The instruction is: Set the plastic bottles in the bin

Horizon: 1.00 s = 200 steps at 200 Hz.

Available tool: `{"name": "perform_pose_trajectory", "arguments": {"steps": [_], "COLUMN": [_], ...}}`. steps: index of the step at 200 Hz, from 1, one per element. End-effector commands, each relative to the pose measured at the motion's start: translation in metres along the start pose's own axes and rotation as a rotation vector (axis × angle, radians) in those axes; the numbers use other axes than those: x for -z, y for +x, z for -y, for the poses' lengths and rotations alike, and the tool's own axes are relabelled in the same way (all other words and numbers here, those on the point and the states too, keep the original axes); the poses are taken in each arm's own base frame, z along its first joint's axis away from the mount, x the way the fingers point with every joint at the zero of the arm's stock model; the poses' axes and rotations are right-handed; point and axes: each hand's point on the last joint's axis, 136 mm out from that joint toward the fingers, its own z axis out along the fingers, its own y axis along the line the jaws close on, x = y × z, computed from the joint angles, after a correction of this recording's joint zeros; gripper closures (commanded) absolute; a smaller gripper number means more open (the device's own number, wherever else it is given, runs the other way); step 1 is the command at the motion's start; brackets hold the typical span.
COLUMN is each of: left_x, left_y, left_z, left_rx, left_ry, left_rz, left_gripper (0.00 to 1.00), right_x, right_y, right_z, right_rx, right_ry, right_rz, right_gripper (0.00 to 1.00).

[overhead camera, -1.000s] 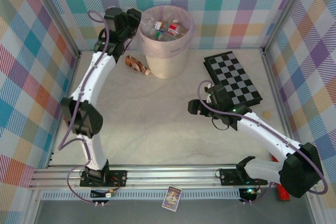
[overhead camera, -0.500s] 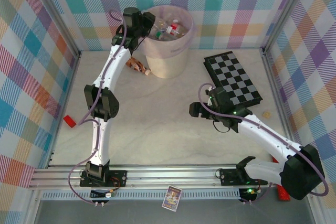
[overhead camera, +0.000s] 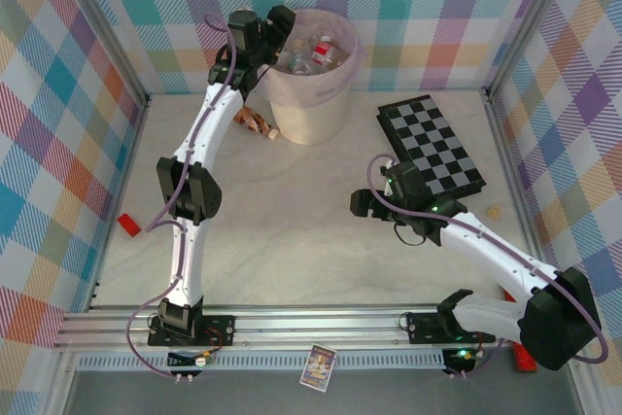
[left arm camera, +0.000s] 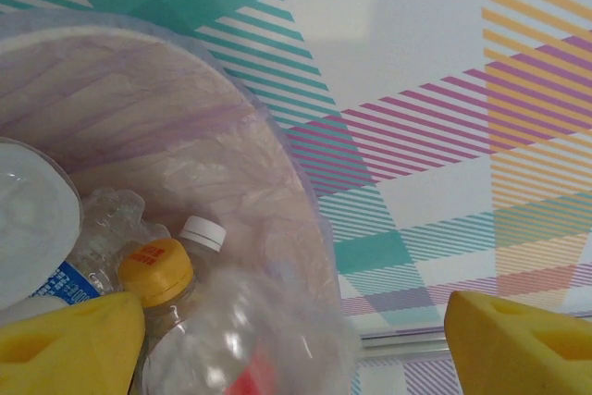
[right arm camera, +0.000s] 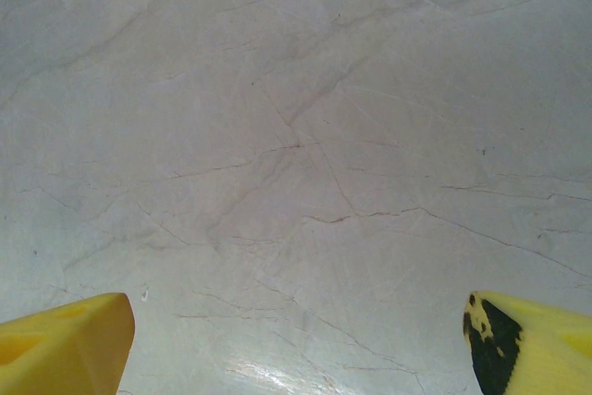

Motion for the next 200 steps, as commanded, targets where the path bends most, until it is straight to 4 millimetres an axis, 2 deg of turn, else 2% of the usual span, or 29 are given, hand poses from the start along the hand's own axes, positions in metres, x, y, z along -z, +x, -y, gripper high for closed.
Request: {"name": "perform_pose_trajectory", "arguments": {"steps": [1, 87, 120, 137, 142, 152, 173, 183, 200], "left_x": [0.014, 0.077, 0.088, 0.092, 0.094, 0.096, 0.096, 0.093, 0.085], "left_y": [-0.01, -0.059, -0.065, -0.066, -0.07, -0.068, -0.051, -0.039, -0.025], "left_z": [0.003, 0.025, 0.033, 0.043, 0.054, 0.065, 0.089, 0.094, 0.089], "left_rx": [-0.072, -0.251, -0.285, -0.288, -0.286, -0.284, -0.306, -0.323, -0.328], "left_ry": [-0.05, -0.118, -0.108, -0.067, -0.024, 0.035, 0.145, 0.162, 0.148], "left_rz": [0.026, 0.166, 0.178, 0.19, 0.209, 0.211, 0.163, 0.128, 0.077], "left_gripper": [0.16, 0.15, 0.15, 0.18, 0.19, 0.25, 0.37, 0.4, 0.46], "right_x": [0.002, 0.002, 0.001, 0.001, 0.002, 0.002, 0.001, 0.001, 0.0], "right_y": [-0.001, -0.002, -0.003, -0.002, -0.003, -0.002, -0.002, -0.001, -0.002], "right_z": [0.005, 0.004, 0.002, 0.002, 0.002, 0.003, 0.004, 0.004, 0.003], "right_rx": [0.005, 0.001, -0.005, -0.005, -0.005, -0.007, -0.008, -0.009, -0.01], "right_ry": [0.016, 0.011, 0.002, 0.003, 0.003, 0.006, 0.009, 0.009, 0.006], "right_rz": [0.012, 0.014, 0.014, 0.012, 0.012, 0.011, 0.011, 0.007, 0.007], "right_gripper": [0.08, 0.08, 0.08, 0.08, 0.08, 0.08, 0.08, 0.08, 0.08]}}
